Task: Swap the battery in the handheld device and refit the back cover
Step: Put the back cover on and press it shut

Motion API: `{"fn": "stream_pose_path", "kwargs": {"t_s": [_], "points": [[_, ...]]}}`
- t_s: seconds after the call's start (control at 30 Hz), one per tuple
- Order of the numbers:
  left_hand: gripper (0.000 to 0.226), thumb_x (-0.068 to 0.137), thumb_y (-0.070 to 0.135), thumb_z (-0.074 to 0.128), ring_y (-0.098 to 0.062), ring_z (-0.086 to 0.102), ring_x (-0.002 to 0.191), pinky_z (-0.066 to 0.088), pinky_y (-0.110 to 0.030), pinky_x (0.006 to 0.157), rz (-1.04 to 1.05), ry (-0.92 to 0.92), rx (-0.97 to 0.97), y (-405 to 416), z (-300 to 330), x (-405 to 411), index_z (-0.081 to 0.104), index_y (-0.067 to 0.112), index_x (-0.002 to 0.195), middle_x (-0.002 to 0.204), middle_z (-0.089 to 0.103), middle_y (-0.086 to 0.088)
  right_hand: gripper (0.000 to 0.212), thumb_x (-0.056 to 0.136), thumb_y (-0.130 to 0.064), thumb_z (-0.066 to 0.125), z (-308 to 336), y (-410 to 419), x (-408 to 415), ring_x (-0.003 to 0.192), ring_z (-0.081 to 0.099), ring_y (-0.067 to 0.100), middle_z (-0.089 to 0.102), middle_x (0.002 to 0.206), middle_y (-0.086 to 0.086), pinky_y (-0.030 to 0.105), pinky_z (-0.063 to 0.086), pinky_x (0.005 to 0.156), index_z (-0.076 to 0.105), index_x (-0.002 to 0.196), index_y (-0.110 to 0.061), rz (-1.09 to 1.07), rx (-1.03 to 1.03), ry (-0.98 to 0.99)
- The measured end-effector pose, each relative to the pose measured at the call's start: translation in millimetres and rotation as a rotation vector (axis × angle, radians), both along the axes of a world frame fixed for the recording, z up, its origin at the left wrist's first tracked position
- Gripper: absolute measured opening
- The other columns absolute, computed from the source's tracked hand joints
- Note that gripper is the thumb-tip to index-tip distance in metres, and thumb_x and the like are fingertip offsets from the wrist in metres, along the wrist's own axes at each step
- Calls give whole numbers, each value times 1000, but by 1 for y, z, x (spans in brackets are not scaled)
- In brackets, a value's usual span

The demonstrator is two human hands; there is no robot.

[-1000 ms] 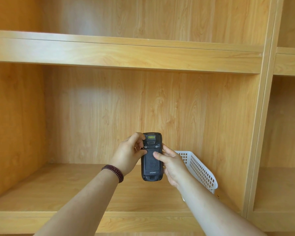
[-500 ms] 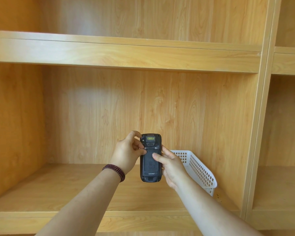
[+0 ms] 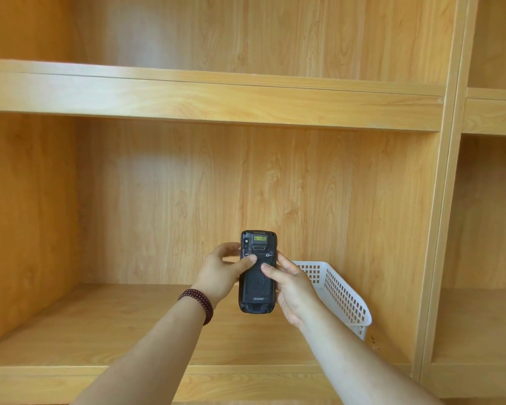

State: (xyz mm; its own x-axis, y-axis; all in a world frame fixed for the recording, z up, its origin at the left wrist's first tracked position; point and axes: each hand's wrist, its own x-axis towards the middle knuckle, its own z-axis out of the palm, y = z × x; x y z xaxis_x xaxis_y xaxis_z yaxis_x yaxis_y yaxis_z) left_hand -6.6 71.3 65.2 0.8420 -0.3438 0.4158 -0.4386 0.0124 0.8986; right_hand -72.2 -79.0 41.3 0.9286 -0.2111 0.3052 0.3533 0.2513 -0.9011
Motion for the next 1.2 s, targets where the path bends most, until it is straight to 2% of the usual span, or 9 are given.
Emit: {"fn": "stream_pose_path", "kwargs": {"t_s": [0.13, 0.27, 0.33, 0.47, 0.57, 0.77, 0.9, 1.07, 1.2], "points": [[31, 83, 24, 76, -15, 73, 89, 61, -38, 78, -55, 69, 1, -1, 2, -1, 66, 16, 111, 104, 69, -3, 31, 92, -7, 62, 3, 4, -2, 101, 72, 19, 76, 110, 5, 31, 61, 74, 68, 114, -27, 8, -24, 11], [24, 83, 15, 75, -17, 74, 85, 62, -37, 72, -88, 132, -47, 0, 5, -1, 68, 10, 106, 96, 70, -3, 25, 93, -19, 65, 5, 5, -3, 106, 70, 22, 75, 111, 6, 48, 56, 91, 69, 117, -25, -23, -66, 53], [23, 83, 13, 75, -19, 74, 86, 62, -36, 70, -100, 155, -68, 0, 5, -2, 68, 9, 105, 95, 71, -5, 22, 93, -18, 65, 7, 4, -2, 104, 71, 21, 76, 108, 4, 48, 56, 91, 71, 111, -28, -38, -72, 59], [30, 82, 13, 76, -16, 74, 86, 59, -27, 62, -189, 207, -61, 6, 7, -4, 64, 9, 109, 96, 70, -6, 20, 91, -18, 66, 7, 5, -3, 100, 72, 17, 77, 107, 2, 41, 59, 83, 74, 104, -31, -51, -64, 65], [45, 78, 10, 80, -21, 74, 90, 60, -34, 64, -313, 263, 83, 14, 4, -3, 60, 24, 116, 104, 72, -10, 19, 91, -20, 66, 8, 3, -4, 101, 72, 18, 76, 108, 2, 42, 60, 79, 73, 107, -30, -44, -21, 67], [52, 76, -2, 77, -29, 74, 87, 62, -48, 67, -290, 219, 92, 15, 1, -2, 59, 24, 117, 112, 64, -18, 43, 92, -11, 64, 12, 1, -6, 117, 63, 26, 70, 122, 6, 56, 49, 99, 58, 132, -28, 50, -92, 57], [53, 76, -1, 77, -30, 73, 89, 61, -52, 69, -265, 206, 77, 17, -1, 0, 58, 24, 119, 112, 64, -17, 76, 88, 8, 60, 12, -8, -12, 112, 66, 30, 70, 121, 10, 58, 54, 88, 37, 147, -33, 107, -192, 153], [53, 76, 2, 79, -29, 73, 91, 61, -46, 67, -291, 235, 82, 17, -3, 0, 58, 25, 119, 112, 65, -18, 76, 89, 8, 61, 8, -11, -12, 106, 70, 27, 73, 116, 6, 58, 55, 85, 34, 149, -30, 55, -239, 156], [34, 88, 14, 70, -25, 73, 91, 61, -49, 67, -302, 246, 71, 17, -4, 1, 58, 20, 119, 110, 70, -15, 71, 88, 4, 64, 3, -13, -8, 108, 68, 28, 73, 116, 5, 56, 58, 81, 41, 145, -32, 42, -212, 165]]}}
